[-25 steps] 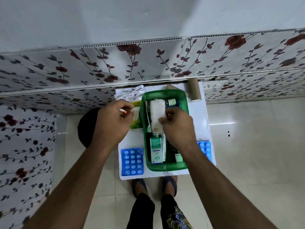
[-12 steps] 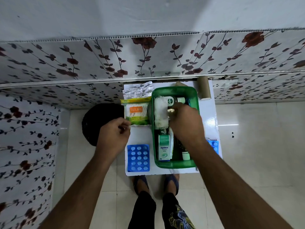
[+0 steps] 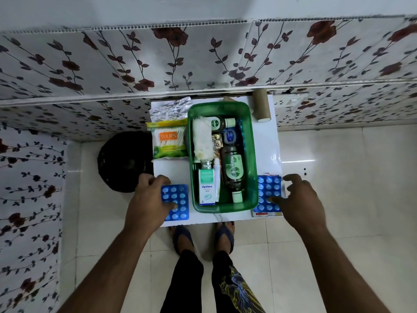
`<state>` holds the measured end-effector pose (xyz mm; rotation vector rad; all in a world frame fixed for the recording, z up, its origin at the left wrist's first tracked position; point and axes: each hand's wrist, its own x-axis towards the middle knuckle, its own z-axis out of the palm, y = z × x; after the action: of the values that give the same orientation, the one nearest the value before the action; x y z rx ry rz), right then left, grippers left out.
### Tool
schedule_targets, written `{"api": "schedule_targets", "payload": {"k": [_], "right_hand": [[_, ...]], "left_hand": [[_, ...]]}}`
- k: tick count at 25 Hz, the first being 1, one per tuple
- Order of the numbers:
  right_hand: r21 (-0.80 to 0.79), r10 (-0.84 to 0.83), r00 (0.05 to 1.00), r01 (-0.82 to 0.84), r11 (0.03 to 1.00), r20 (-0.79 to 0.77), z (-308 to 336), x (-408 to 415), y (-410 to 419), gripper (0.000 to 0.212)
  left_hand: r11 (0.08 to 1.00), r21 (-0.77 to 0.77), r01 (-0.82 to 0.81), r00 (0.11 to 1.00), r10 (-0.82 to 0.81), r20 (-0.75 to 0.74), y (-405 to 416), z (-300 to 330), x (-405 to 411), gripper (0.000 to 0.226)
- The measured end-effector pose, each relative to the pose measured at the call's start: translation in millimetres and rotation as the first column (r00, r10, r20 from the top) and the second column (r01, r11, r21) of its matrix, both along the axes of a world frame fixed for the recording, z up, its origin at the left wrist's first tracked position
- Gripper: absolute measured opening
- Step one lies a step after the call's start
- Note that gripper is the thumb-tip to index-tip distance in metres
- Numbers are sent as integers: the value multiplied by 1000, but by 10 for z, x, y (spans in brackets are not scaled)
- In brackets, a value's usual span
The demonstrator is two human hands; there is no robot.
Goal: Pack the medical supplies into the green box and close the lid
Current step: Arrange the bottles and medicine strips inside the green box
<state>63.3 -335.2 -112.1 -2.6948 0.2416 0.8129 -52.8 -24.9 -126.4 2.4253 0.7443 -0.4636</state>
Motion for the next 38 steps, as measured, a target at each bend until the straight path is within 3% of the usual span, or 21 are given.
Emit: {"api": "schedule_targets", "payload": {"k": [6,15,20,22,25,29,34,36,38], "right_hand": [[65,-116,993,113,991,31,-139,3,-78,42],[244,-270,958,287,927,-100,-121,52,-83,43],[371,-388,896,442,816,-216,19,127,-199,20],[419,-408,877,481,770,-256,123,148,-245,14],[461,-445,862,506,729,-244,292,187,-298,14],[545,-482,855,501,672,-192,509,273,-362,35],[623,-463,877,434,651,-127,647,339,-315,37],[644,-427,898,392,657,-111,690,350,-208,33],[649,-391,917,345,678,-79,749,370,-87,30]], "left_hand": [[997,65,35,997,-40,69,40,37,22,38],[963,-237,-126,989,139,40,331,541,108,30],[936,-314,-161,922,256,291,343,1289,451,38],[945,-322,-55,924,170,342,-9,1322,739,35],[965,-234,117,973,-64,223,-566,1056,1081,25],[967,-55,247,960,-236,152,-871,635,1156,14],[875,255,411,886,-449,113,-949,401,1079,22],[832,296,469,859,-508,67,-936,397,1084,26],[820,240,519,837,-545,52,-940,423,1103,28]]}}
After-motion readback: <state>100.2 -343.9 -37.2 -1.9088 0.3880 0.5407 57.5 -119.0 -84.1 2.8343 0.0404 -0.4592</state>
